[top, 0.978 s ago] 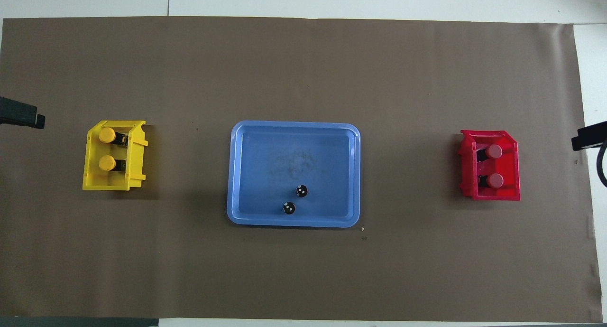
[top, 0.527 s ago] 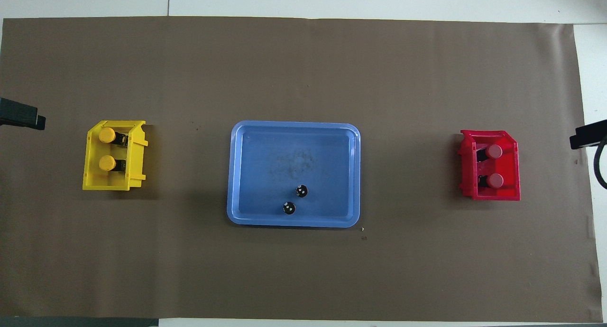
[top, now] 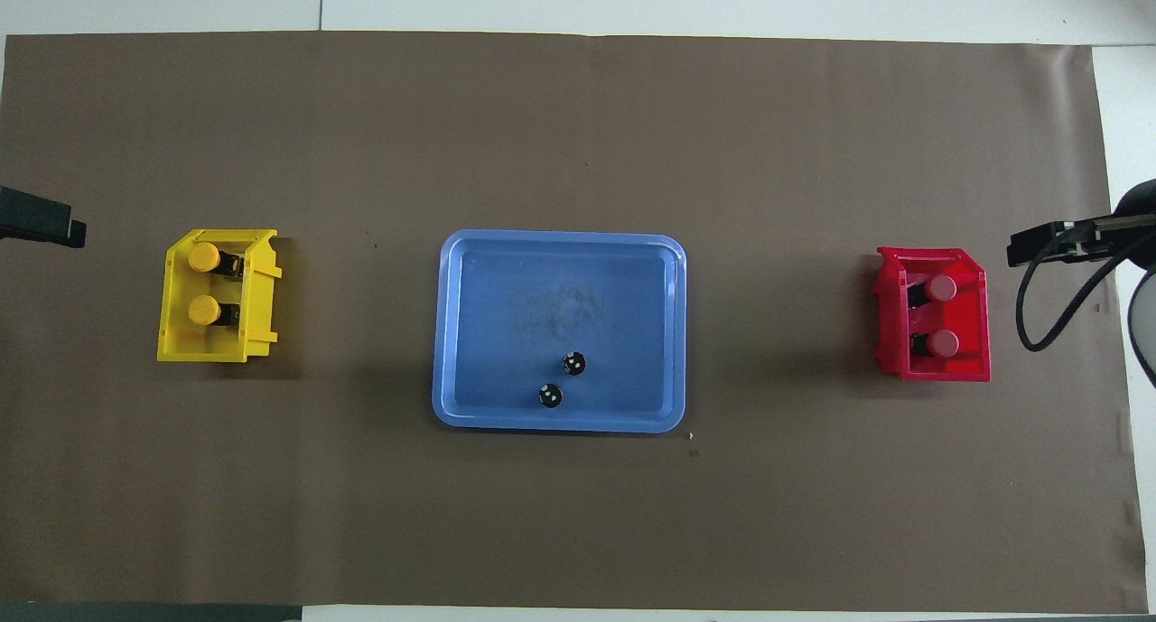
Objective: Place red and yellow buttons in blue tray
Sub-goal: 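Reach the right gripper down to a red button in the red holder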
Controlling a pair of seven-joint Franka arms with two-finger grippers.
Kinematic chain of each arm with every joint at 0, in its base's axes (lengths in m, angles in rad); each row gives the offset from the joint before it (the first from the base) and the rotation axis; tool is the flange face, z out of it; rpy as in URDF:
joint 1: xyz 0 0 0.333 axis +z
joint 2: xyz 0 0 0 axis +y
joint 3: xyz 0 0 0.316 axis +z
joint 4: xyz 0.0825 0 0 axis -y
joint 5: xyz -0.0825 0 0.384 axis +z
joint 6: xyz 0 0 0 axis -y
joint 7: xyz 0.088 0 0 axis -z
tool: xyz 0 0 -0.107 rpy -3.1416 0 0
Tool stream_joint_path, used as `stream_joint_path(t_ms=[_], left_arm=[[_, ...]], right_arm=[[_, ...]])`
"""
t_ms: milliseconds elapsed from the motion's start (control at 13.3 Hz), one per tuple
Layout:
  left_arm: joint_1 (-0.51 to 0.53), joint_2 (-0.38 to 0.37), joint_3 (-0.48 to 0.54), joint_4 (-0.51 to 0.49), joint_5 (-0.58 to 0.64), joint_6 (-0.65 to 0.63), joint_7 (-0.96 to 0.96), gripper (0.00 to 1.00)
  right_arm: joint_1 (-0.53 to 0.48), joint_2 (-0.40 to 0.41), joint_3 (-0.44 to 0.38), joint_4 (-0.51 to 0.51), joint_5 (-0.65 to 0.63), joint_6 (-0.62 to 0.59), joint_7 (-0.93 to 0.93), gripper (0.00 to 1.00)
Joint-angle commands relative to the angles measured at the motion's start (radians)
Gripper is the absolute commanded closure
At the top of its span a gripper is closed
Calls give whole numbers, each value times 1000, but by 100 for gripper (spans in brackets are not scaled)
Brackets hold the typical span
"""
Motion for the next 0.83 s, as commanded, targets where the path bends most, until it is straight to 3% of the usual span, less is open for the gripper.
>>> stream_joint_path(t_ms=[0,301,752], left_arm=[[4,-42,4,-69,16,40,14,0],[6,-79,6,-147,16,114,15,0],[32,-84,9,-244,16,204,67,0]], right_arm=[[-20,71,1,-79,26,152,7,21],[-9,74,1,-212,26,301,5,23],[-18,71,1,-304,26,413,5,28]])
